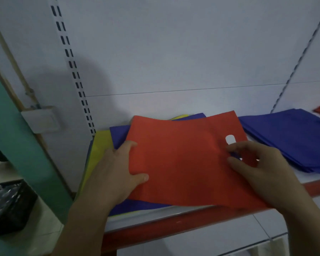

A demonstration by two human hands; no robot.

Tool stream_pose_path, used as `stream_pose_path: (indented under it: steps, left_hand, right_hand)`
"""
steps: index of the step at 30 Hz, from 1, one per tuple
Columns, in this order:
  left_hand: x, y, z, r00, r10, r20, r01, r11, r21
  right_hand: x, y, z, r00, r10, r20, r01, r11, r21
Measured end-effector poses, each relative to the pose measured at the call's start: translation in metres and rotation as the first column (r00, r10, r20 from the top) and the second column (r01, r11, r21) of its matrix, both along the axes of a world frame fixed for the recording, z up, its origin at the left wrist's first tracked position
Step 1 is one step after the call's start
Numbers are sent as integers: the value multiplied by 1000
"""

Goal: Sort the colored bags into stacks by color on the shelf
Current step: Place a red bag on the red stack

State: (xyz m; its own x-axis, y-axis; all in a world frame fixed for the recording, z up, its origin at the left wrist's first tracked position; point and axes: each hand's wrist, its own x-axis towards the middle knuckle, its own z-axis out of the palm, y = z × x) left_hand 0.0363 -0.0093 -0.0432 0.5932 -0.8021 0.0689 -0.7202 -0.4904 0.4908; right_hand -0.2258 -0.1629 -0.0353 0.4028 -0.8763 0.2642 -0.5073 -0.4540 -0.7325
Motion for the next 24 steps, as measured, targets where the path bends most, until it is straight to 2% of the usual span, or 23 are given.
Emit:
stream_pose_path:
  steps: [3,7,12,16,20,24]
  left_hand:
    - [-7,-2,1,1000,8,5,-7,980,-200]
    - [-30,-9,9,996,-5,91,45,895,-443]
    - [-64,-36,16,987,-89,134,146,848,-510]
    - [-103,-65,19,983,-146,108,182,798,-574]
    - [-152,-102,17,983,-171,70,180,797,-577]
    - [-204,-145,13,983,-171,61,176,814,-553]
  right_hand:
    - [-6,-1,-1,997,-9,74,11,1000,-17]
    - [-30,-6,0,989,-42,139,49,998,-47]
    - [-73,-23,4,971,-118,209,135,988,-71]
    - [-114,-44,4,949,-175,263,194,980,-49]
    - [-162,-78,2,941,-222,254,241,969,-48]
    - [-214,-126,-1,961,-197,194,206,978,-30]
